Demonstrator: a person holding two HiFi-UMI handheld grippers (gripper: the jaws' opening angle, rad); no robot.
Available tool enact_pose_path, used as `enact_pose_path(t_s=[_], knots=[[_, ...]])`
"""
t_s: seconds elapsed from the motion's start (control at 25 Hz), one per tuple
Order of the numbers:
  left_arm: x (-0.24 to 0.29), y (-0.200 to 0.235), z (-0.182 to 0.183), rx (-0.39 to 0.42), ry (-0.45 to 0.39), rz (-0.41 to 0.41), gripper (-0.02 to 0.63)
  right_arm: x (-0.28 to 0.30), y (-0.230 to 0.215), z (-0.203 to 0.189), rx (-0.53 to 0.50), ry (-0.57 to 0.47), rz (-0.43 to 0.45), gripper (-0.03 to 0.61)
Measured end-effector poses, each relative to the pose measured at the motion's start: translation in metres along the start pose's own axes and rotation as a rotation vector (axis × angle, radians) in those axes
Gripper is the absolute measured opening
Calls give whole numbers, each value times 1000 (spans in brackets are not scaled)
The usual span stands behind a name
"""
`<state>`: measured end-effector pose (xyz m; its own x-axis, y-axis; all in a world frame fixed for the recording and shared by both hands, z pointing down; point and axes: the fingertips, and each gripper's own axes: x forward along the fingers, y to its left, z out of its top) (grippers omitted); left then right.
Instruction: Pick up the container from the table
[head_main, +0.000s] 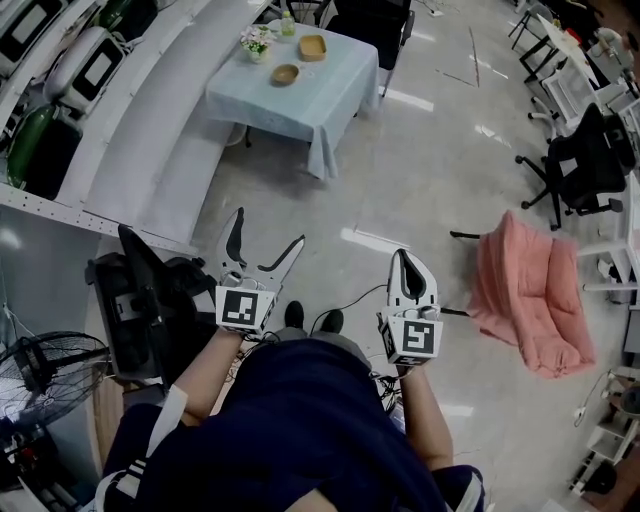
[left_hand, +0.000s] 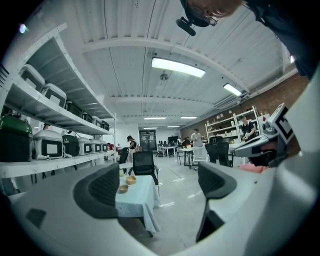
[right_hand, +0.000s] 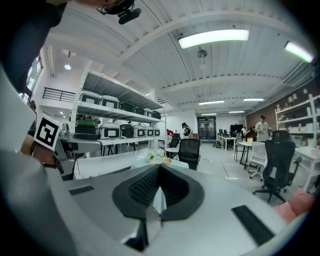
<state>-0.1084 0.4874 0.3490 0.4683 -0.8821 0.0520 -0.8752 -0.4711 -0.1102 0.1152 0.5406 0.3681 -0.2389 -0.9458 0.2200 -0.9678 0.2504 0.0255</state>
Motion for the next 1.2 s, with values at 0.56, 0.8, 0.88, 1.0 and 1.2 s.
enact_pose_path(t_s=[0.56, 0.8, 0.88, 1.0, 1.2], knots=[[50, -2, 8, 17, 26, 34, 490, 18, -33, 3, -2, 7, 68, -2], [100, 30, 3, 22, 17, 38, 489, 68, -42, 11, 5, -36, 71, -2], [122, 51, 1, 11, 10, 38, 489, 95, -42, 14, -8, -36, 70, -2], [159, 80, -3, 0, 7, 28, 489, 143, -45, 26, 9, -23, 46, -2], [223, 128, -7, -10, -4, 2, 489, 233, -51, 43, -3, -9, 42, -2]])
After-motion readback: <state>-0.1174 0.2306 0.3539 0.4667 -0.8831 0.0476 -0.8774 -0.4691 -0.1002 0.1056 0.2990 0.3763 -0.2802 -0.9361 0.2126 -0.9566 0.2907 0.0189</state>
